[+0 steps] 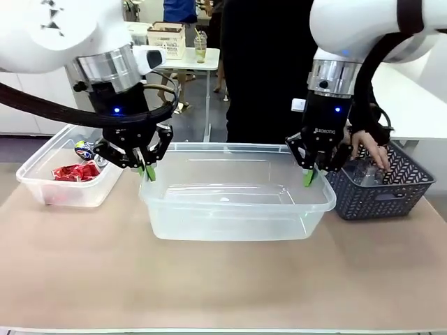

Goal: Sort the waste into each basket.
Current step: Offer the picked Organizing box to the human.

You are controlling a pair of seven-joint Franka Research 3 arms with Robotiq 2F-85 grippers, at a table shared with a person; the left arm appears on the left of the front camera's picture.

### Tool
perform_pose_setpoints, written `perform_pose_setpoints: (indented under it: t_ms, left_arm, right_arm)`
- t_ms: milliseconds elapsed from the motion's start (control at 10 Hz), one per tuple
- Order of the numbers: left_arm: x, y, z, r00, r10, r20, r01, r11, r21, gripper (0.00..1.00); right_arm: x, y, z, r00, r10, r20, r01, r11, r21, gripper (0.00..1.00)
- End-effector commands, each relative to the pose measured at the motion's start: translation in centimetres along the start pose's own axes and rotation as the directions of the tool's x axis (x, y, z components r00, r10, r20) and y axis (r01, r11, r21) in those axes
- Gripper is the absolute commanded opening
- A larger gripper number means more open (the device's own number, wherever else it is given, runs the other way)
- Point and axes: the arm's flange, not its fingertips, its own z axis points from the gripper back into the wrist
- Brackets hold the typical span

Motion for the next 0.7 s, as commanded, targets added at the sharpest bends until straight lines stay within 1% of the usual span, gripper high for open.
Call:
perform_pose_setpoints:
  t_ms: [0, 600]
  left_arm:
    - [0.03, 0.27, 0.39, 1.0, 0.028, 0.007, -0.028, 1.0, -0.009, 0.0]
    - [0.03, 0.27, 0.39, 1.0, 0.028, 0.007, -0.028, 1.0, -0.009, 0.0]
  right_arm:
    - [-0.34, 0.14, 0.34, 1.0, 0.003, -0.006, -0.003, 1.0, -0.012, 0.0]
    - [-0.34, 0.14, 0.34, 1.0, 0.003, -0.006, -0.003, 1.0, -0.012, 0.0]
